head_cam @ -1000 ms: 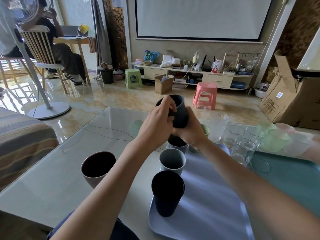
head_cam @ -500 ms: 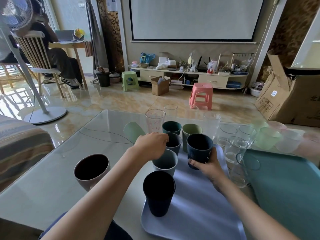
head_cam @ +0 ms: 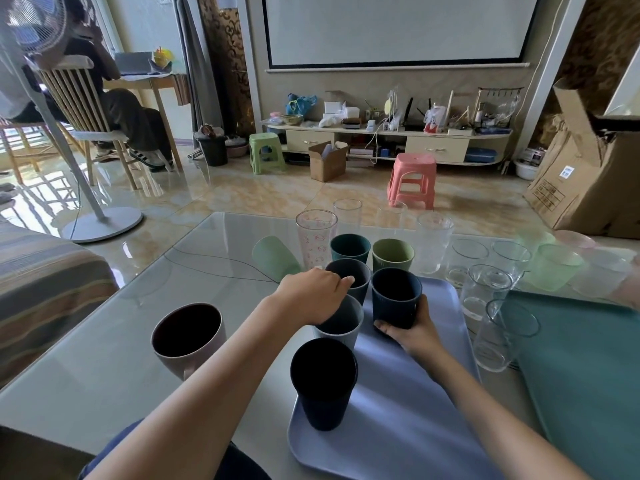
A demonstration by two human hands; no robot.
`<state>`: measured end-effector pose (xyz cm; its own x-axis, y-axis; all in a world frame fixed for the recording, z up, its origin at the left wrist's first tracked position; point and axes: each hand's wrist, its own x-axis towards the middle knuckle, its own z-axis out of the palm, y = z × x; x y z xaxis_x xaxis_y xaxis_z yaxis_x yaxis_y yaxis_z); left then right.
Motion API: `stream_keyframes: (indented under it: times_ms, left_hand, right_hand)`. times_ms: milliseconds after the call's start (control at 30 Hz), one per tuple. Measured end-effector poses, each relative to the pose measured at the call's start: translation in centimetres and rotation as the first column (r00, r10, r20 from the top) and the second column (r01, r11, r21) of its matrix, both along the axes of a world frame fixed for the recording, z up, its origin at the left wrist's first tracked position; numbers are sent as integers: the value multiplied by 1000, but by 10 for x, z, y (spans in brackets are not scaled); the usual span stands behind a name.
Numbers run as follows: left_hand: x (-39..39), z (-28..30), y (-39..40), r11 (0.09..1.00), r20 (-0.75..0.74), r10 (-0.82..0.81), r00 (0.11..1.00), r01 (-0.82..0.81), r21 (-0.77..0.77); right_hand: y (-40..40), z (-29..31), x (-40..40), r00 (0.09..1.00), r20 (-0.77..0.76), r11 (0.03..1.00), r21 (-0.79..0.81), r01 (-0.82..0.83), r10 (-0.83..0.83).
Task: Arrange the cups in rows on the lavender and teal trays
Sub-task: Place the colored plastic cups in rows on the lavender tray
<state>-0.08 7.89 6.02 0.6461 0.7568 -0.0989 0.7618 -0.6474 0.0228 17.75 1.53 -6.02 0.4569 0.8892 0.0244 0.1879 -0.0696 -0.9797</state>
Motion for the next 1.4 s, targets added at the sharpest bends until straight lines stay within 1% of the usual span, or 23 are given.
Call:
stream_keyframes:
  times_ms: [100,167,267,367,433,467,567,633,667,700,733,767,800,833,867,933,967,1000,1167,1200,1267,1333,1400]
  left_hand:
    - [-2,2,1,1000,12,-17,1000,16,4]
    - [-5,5,1,1000,50,0,999,1,-17]
    - [-13,11,4,999,119,45,992,-45,-4]
    - [-21,11,11,995,176,90,980,-95,21]
    - [-28,10,20,988,252,154,955,-153,-23]
    - [-33,10,27,979,312,202,928,-192,-63]
    - [-52,15,50,946,473,324,819,-293,-140]
    - [-64,17,69,933,501,356,789,-331,-142]
    - [-67,17,79,930,499,362,788,-341,-136]
    - [-69,16,90,930,485,363,795,-345,-130]
    - [-70,14,102,929,457,366,810,-346,-131]
    - [-71,10,114,928,416,372,830,-346,-139]
    - [-72,6,126,926,365,379,851,-348,-150]
    - [-73,1,139,923,312,384,869,-352,-156]
    - [-75,-5,151,921,266,386,883,-354,-161]
    - [-77,-15,174,918,199,389,899,-360,-167]
    - [-77,-20,185,916,170,392,904,-365,-170]
    - [-77,-25,197,913,137,392,910,-368,-173]
    - [-73,-46,240,892,-57,358,932,-360,-275]
    - [-72,-50,244,887,-71,343,937,-347,-303]
    - [-72,-57,248,871,-30,347,937,-334,-360]
    - [-77,-58,246,846,45,380,924,-327,-421]
    - [-84,-52,238,799,137,430,892,-305,-519]
  right_hand:
    - [-5,2,1,999,25,999,-28,-39,40]
    - [-13,3,3,996,45,996,-46,-78,81]
    - [-35,6,2,982,172,996,-55,-68,77]
    - [-46,19,-4,955,295,998,68,14,-33]
    - [-45,39,-10,930,340,980,183,83,-142]
    - [-42,51,-13,908,370,965,236,113,-197]
    - [-29,82,-22,791,516,924,347,160,-330]
    - [-16,102,-33,764,550,917,377,131,-336]
    - [-6,113,-40,770,563,920,384,78,-301]
    - [5,123,-49,781,581,928,373,-9,-226]
    - [20,131,-60,785,609,938,328,-115,-117]
    - [37,138,-71,763,646,944,241,-224,16]
    - [56,142,-83,711,686,941,118,-317,153]
    - [77,144,-94,632,720,924,-32,-381,286]
    - [97,144,-106,532,745,892,-188,-411,402]
    - [131,139,-126,316,770,819,-435,-375,554]
    - [145,135,-134,236,764,787,-513,-341,600]
    - [157,130,-139,183,746,757,-573,-312,640]
    - [193,97,-153,17,655,649,-744,-155,755]
    - [197,90,-153,-6,638,634,-766,-111,770]
    - [203,77,-151,14,625,625,-779,-41,780]
    - [202,71,-145,79,648,652,-754,-75,758]
    - [196,71,-139,164,646,666,-728,-160,745]
